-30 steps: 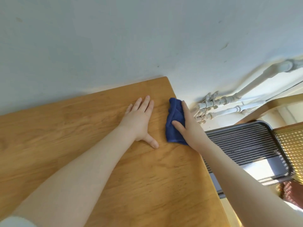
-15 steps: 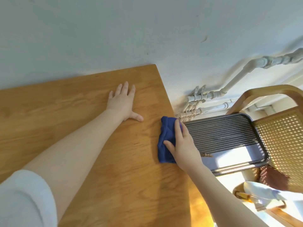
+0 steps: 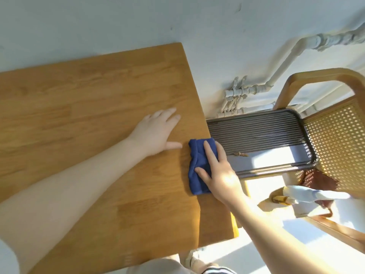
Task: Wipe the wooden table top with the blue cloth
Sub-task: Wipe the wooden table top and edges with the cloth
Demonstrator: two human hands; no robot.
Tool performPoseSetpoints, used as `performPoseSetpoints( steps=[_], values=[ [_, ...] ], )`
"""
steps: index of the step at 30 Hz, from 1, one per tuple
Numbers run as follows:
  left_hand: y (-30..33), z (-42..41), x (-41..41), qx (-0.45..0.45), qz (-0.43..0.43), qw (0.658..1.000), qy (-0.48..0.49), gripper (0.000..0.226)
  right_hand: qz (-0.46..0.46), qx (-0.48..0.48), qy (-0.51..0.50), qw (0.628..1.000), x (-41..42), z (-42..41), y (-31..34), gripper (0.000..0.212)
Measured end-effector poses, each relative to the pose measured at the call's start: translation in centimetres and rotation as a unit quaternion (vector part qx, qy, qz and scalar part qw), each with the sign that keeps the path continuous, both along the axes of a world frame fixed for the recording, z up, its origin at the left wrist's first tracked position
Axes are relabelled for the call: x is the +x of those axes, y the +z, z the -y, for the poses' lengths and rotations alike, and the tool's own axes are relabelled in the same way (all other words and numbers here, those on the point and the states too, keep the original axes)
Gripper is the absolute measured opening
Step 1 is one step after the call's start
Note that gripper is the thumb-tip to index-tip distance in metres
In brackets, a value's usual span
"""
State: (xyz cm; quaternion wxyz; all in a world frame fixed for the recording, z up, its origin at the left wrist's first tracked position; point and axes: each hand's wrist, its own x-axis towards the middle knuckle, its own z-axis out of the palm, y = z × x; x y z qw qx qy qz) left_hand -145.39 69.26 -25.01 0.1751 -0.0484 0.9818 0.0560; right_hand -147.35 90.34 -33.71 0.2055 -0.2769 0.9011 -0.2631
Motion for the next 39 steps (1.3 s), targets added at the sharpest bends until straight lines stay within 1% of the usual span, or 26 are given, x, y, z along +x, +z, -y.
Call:
performPoseSetpoints(
  steps=[2, 4, 5, 6, 8, 10, 11, 13, 15, 16, 17, 19, 20, 23, 24, 26, 28, 31, 32, 34, 36, 38, 39],
  values=[
    [-0.7, -2.1, 2.8, 0.029, 0.018, 0.999, 0.016, 0.069, -0.004, 0.011, 0.012, 1.0, 0.7, -0.8, 0.1, 0.072],
    [-1.6, -4.2, 5.8, 0.056, -0.003, 0.998, 0.037, 0.056, 0.006, 0.016, 0.017, 1.0, -0.4, -0.3, 0.5, 0.075],
    [-2.1, -5.1, 7.4, 0.071, -0.012, 0.996, 0.053, 0.055, 0.016, 0.015, 0.02, 1.0, -1.1, 0.1, 0.6, 0.077],
    [-2.4, -5.8, 8.9, 0.085, -0.012, 0.994, 0.071, 0.061, 0.029, 0.009, 0.019, 0.999, -1.6, 0.5, 0.7, 0.079],
    [-3.0, -6.7, 11.6, 0.089, 0.024, 0.992, 0.089, 0.085, 0.042, -0.02, 0.009, 0.999, -1.5, 0.5, 0.4, 0.08],
    [-3.6, -7.4, 13.4, 0.04, 0.076, 0.995, 0.06, 0.112, 0.035, -0.045, 0.017, 0.998, 0.2, -1.1, 0.3, 0.08],
    [-3.9, -7.6, 13.7, 0.011, 0.087, 0.995, 0.041, 0.12, 0.033, -0.049, 0.028, 0.998, 1.3, -2.4, 0.2, 0.081],
    [-4.1, -7.7, 13.4, -0.023, 0.087, 0.995, 0.031, 0.128, 0.05, -0.036, 0.046, 0.997, 3.7, -5.3, -0.1, 0.081],
    [-3.9, -7.7, 12.7, -0.029, 0.077, 0.996, 0.034, 0.131, 0.05, -0.009, 0.064, 0.997, 6.0, -7.5, -0.2, 0.08],
    [-3.8, -7.7, 12.5, -0.027, 0.075, 0.996, 0.038, 0.132, 0.012, -0.002, 0.086, 0.996, 6.9, -8.3, -0.4, 0.077],
    [-3.7, -7.8, 12.5, -0.025, 0.076, 0.996, 0.04, 0.133, -0.05, 0.008, 0.12, 0.992, 7.6, -8.9, -0.8, 0.075],
    [-3.7, -8.1, 12.8, -0.026, 0.078, 0.996, 0.046, 0.133, -0.167, 0.053, 0.216, 0.961, 8.2, -9.8, -1.5, 0.074],
    [-3.7, -8.2, 12.9, -0.027, 0.08, 0.995, 0.05, 0.132, -0.205, 0.074, 0.264, 0.94, 8.2, -10.0, -1.6, 0.074],
    [-3.8, -8.1, 12.8, -0.032, 0.067, 0.996, 0.051, 0.128, -0.287, 0.059, 0.354, 0.888, 8.3, -9.3, -1.2, 0.068],
    [-3.8, -8.0, 12.9, -0.033, 0.061, 0.996, 0.05, 0.126, -0.3, 0.049, 0.375, 0.876, 8.5, -8.5, -1.2, 0.067],
    [-3.7, -7.7, 13.8, -0.024, 0.054, 0.996, 0.064, 0.119, -0.31, 0.047, 0.408, 0.858, 9.2, -6.8, -1.3, 0.072],
    [-3.6, -6.9, 15.6, 0.011, 0.043, 0.993, 0.11, 0.109, -0.325, 0.06, 0.425, 0.843, 10.0, -5.6, -1.4, 0.074],
    [-3.1, -5.3, 19.8, 0.086, 0.027, 0.974, 0.206, 0.089, -0.357, 0.053, 0.45, 0.817, 11.3, -4.3, -1.8, 0.068],
    [-3.0, -4.8, 21.3, 0.091, 0.02, 0.971, 0.222, 0.082, -0.356, 0.048, 0.462, 0.811, 11.9, -3.6, -1.8, 0.066],
    [-3.1, -4.1, 24.1, 0.07, 0.005, 0.969, 0.237, 0.07, -0.346, 0.04, 0.49, 0.799, 13.5, -1.5, -1.7, 0.061],
    [-3.2, -3.8, 26.4, 0.054, -0.014, 0.963, 0.263, 0.06, -0.329, 0.047, 0.511, 0.793, 15.6, 1.3, -1.4, 0.064],
    [-3.0, -3.8, 28.0, 0.057, -0.043, 0.95, 0.304, 0.051, -0.307, 0.051, 0.529, 0.789, 17.6, 4.2, -0.5, 0.067],
    [-3.0, -3.8, 28.8, 0.06, -0.062, 0.943, 0.32, 0.048, -0.3, 0.05, 0.547, 0.78, 18.6, 5.5, -0.3, 0.068]
  ],
)
